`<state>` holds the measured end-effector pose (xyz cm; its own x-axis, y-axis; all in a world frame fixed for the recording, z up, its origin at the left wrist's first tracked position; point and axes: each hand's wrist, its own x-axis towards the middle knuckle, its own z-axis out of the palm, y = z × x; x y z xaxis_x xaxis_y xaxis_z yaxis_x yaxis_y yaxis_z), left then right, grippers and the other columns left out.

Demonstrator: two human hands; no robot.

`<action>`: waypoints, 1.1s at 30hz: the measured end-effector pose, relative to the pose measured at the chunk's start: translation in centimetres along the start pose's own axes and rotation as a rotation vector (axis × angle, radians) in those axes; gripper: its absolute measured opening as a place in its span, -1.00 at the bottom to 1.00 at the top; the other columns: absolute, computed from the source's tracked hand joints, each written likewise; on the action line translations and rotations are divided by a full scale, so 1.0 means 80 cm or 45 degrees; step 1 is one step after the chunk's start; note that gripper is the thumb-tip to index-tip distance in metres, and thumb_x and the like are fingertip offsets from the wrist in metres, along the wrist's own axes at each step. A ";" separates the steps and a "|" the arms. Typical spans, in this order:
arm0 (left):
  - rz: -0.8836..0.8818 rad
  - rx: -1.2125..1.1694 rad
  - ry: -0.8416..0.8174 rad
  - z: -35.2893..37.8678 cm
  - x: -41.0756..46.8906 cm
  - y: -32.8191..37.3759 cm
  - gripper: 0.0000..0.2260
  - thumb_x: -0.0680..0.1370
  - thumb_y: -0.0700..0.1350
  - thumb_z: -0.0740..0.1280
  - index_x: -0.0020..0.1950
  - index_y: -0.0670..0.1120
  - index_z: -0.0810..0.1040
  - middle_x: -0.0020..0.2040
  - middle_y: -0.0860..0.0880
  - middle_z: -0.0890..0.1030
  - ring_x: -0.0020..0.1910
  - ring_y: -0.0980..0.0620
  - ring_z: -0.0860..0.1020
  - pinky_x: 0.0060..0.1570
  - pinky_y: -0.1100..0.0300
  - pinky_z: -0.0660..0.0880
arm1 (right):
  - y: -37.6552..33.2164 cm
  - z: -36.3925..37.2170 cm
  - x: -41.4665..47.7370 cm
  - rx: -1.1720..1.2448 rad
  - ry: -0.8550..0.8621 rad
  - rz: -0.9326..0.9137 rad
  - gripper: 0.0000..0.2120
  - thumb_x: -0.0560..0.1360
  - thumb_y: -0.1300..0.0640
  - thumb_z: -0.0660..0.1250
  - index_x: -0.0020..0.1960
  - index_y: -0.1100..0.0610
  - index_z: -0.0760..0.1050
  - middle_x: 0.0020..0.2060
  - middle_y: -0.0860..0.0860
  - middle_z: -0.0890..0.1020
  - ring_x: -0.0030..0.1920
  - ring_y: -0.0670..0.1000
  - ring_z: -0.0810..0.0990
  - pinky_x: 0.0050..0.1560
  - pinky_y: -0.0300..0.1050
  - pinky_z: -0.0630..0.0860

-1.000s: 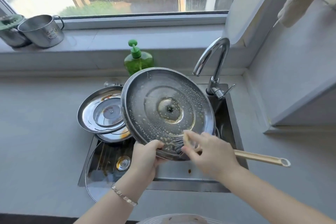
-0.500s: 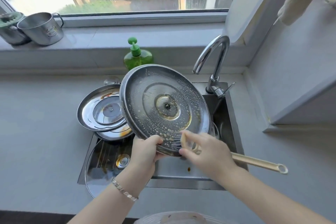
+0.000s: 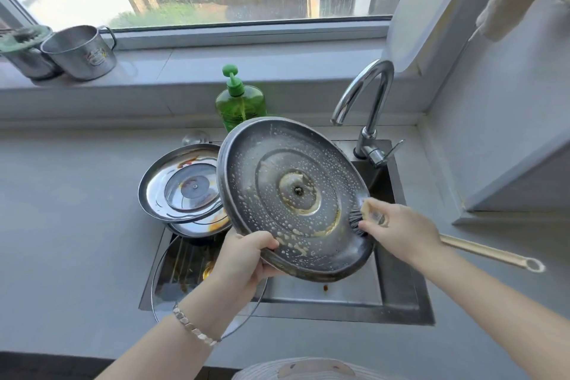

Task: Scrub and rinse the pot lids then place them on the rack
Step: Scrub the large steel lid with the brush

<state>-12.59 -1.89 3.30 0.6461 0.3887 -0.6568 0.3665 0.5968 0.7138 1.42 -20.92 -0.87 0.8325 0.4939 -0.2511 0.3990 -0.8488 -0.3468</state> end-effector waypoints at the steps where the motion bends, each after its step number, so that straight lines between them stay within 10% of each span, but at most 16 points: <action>1: -0.009 0.019 -0.010 0.002 0.000 -0.001 -0.70 0.46 -0.51 0.10 0.15 -0.30 0.39 -0.19 -0.24 0.59 -0.39 -0.14 0.61 -0.43 -0.08 0.59 | -0.007 0.002 -0.003 -0.009 -0.001 -0.057 -0.65 0.51 -0.20 0.20 0.29 -0.22 0.37 -0.10 -0.12 0.52 -0.09 -0.03 0.49 -0.22 -0.16 0.40; 4: -0.022 0.030 -0.027 0.003 0.000 -0.001 -0.67 0.46 -0.51 0.09 0.14 -0.26 0.39 -0.17 -0.23 0.59 -0.36 -0.18 0.59 -0.43 -0.09 0.58 | -0.032 0.012 -0.023 0.049 -0.075 -0.300 -0.61 0.49 -0.23 0.20 0.31 -0.27 0.33 -0.12 -0.15 0.52 -0.09 -0.07 0.50 -0.17 -0.16 0.42; 8: -0.029 0.035 -0.107 -0.001 -0.004 0.001 -0.65 0.45 -0.51 0.09 0.15 -0.25 0.42 -0.12 -0.26 0.62 -0.33 -0.19 0.62 -0.40 -0.11 0.59 | 0.010 -0.009 0.016 -0.021 0.062 0.040 -0.67 0.51 -0.18 0.21 0.26 -0.17 0.41 -0.11 -0.08 0.54 0.00 0.04 0.54 -0.17 -0.13 0.42; 13: -0.020 0.063 -0.094 -0.003 -0.005 0.005 -0.70 0.46 -0.51 0.08 0.09 -0.27 0.43 -0.14 -0.27 0.60 -0.32 -0.22 0.59 -0.41 -0.14 0.59 | -0.006 0.012 -0.017 -0.037 -0.059 -0.256 -0.63 0.50 -0.23 0.19 0.31 -0.30 0.30 -0.14 -0.14 0.47 -0.03 -0.05 0.52 -0.20 -0.18 0.37; 25: -0.042 0.111 -0.170 -0.004 -0.003 0.014 -0.71 0.45 -0.50 0.09 0.13 -0.34 0.41 -0.31 -0.19 0.64 -0.43 -0.14 0.62 -0.43 -0.02 0.57 | 0.029 -0.010 0.027 -0.090 0.142 0.005 -0.60 0.51 -0.21 0.20 0.34 -0.24 0.32 -0.09 -0.07 0.52 0.01 0.04 0.54 -0.25 -0.16 0.36; 29: -0.027 0.156 -0.210 -0.009 -0.004 0.012 -0.58 0.35 -0.47 0.21 0.20 -0.29 0.40 -0.26 -0.19 0.65 -0.38 -0.16 0.63 -0.40 -0.06 0.57 | 0.017 0.005 0.004 -0.114 -0.031 -0.264 -0.64 0.51 -0.22 0.19 0.29 -0.26 0.33 -0.15 -0.14 0.46 -0.07 -0.05 0.51 -0.36 -0.25 0.27; 33: -0.037 0.196 -0.258 -0.008 -0.005 0.010 -0.51 0.22 -0.40 0.23 0.16 -0.28 0.43 -0.26 -0.18 0.65 -0.36 -0.14 0.64 -0.42 0.01 0.56 | 0.059 -0.004 0.023 -0.086 0.116 0.056 -0.61 0.49 -0.22 0.21 0.31 -0.23 0.35 -0.05 -0.07 0.56 0.02 0.04 0.55 -0.21 -0.15 0.41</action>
<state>-12.97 -1.10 4.01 0.7490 0.2153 -0.6266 0.4745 0.4858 0.7341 4.98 -24.04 -2.66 0.8799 0.4395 -0.1806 0.3839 -0.8815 -0.2748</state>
